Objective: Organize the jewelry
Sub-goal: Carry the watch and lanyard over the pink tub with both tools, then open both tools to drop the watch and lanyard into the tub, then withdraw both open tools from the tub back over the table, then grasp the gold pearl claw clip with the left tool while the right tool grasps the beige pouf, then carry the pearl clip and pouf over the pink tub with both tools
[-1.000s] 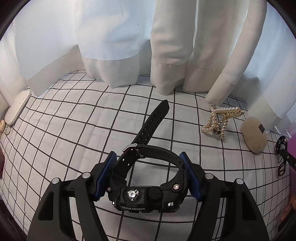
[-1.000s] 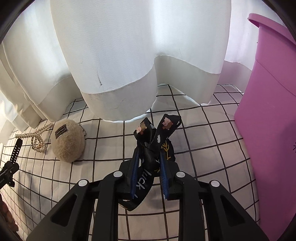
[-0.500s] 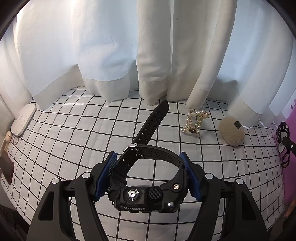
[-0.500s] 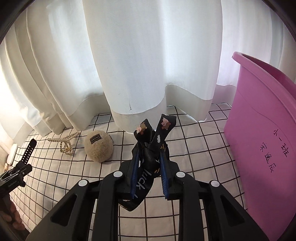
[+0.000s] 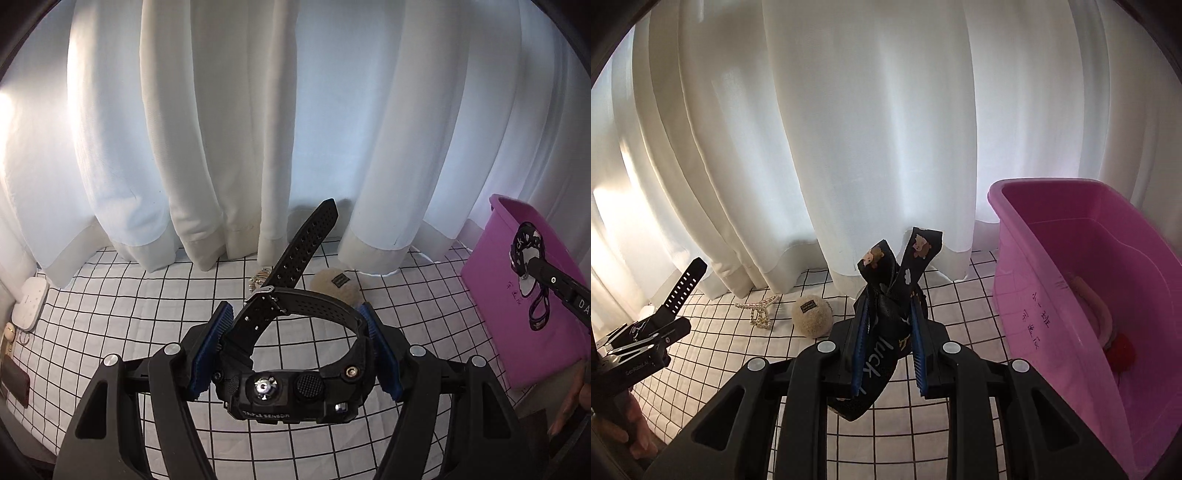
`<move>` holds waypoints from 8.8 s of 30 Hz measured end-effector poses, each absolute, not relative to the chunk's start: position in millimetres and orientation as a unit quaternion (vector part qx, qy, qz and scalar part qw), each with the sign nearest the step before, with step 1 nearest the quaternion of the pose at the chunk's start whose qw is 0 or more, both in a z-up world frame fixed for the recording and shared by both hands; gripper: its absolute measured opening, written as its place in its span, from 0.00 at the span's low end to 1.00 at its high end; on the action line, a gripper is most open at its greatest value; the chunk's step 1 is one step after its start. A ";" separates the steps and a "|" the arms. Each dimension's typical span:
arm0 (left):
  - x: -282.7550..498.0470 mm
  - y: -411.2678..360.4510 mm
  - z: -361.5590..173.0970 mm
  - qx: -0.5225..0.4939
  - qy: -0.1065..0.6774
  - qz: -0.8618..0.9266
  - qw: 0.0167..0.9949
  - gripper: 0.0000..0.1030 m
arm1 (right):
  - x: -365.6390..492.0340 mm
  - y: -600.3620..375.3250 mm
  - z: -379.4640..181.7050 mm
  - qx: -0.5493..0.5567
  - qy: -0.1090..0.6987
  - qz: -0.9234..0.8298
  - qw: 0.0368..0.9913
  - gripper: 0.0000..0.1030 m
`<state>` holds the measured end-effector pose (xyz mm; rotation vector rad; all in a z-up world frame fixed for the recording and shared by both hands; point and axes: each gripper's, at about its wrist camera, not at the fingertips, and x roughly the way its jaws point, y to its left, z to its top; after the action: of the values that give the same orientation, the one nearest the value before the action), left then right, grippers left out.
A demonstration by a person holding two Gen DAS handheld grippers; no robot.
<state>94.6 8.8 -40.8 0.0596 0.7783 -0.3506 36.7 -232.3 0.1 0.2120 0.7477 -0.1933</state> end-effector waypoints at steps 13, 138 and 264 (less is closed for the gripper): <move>56.1 -157.2 10.8 0.061 0.344 -0.328 0.878 0.65 | -46.0 -355.7 57.8 0.118 0.312 -0.204 0.920 0.21; 218.0 48.9 -186.0 0.044 0.433 -0.120 0.892 0.94 | 185.8 -125.7 -166.8 0.074 0.481 0.035 0.873 0.69; 38.8 -332.5 2.1 0.091 0.368 -0.388 0.840 0.28 | -64.1 -441.7 29.9 0.142 0.367 -0.208 0.895 0.53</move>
<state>38.8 -332.5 2.1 0.1930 0.7774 -0.8192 -64.1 -441.7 29.9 0.2949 0.7609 -0.4306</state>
